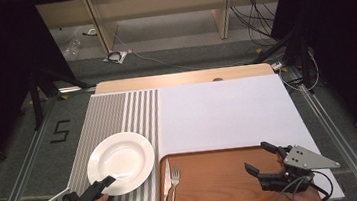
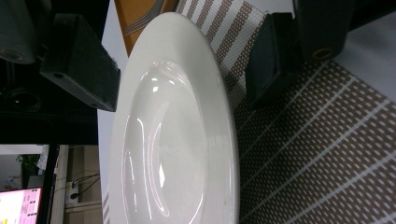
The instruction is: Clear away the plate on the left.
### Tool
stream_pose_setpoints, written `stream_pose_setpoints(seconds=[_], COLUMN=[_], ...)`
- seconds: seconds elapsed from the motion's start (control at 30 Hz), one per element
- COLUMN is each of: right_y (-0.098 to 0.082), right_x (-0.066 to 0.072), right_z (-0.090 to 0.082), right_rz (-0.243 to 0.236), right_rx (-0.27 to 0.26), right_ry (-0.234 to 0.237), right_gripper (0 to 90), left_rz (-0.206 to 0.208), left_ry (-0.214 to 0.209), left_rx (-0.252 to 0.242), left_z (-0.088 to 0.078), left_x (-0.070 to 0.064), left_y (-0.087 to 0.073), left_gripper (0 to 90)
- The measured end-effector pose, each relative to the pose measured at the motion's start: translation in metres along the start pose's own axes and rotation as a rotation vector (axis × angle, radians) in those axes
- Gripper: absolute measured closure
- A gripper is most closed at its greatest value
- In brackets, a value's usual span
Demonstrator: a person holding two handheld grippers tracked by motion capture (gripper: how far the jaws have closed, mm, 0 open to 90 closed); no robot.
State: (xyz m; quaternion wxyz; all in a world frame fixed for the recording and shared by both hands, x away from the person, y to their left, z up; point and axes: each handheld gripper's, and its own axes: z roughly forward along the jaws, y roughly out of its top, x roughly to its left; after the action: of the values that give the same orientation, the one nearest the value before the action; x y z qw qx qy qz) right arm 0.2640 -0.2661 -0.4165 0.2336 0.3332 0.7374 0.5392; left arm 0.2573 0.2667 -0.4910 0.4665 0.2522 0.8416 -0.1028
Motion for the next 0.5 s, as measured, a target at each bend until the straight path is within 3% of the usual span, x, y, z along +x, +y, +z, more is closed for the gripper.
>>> stream_pose_setpoints(seconds=[0.5], right_y=[0.0002], right_x=[0.0001], right_z=[-0.0001], right_rz=[-0.001], right_rx=[0.007], right_ry=[0.0], right_gripper=[18.7], left_rz=[-0.038], left_ry=[-0.007], left_rx=[-0.006], left_z=[0.009], left_x=[0.0035], left_y=[-0.0011], left_gripper=[41.3])
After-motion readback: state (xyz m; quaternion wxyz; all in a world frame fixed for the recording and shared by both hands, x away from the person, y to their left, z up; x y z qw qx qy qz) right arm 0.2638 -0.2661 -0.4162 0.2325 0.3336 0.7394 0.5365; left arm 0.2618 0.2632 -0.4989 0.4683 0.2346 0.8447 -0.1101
